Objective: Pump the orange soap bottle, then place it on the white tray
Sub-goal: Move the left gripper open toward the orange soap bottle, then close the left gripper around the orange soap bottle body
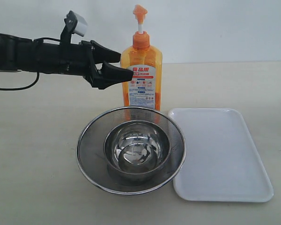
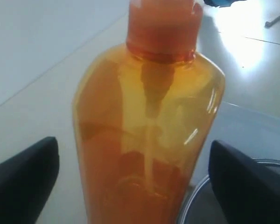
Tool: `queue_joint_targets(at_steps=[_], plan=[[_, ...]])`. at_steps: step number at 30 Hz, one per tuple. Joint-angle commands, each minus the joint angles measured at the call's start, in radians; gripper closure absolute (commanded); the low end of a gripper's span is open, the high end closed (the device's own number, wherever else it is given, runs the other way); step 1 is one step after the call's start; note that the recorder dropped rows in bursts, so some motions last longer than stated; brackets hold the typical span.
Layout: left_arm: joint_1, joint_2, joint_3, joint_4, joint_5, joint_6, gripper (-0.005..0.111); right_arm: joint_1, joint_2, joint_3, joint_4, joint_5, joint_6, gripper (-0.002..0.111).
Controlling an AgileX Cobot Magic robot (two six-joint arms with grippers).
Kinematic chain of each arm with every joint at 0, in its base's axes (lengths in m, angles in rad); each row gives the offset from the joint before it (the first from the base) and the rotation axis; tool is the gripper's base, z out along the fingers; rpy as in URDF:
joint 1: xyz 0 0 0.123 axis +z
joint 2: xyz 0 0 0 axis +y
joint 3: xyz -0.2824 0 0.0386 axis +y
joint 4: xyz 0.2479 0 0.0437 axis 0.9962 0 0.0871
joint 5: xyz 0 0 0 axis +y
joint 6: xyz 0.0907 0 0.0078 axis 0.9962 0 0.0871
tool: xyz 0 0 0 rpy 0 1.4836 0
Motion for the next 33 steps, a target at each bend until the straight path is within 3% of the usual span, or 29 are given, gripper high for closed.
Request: queue_joint_targets(at_steps=[1,33], plan=[[-0.008,-0.001,-0.007,-0.012,-0.025,0.004,0.026,-0.006,-0.004,-0.001,-0.001,-0.004,-0.006,0.107],[-0.076,0.122,-0.15,-0.043,0.086,0.004,0.026,-0.006,-0.004,-0.001,-0.001,-0.004,-0.006,0.107]])
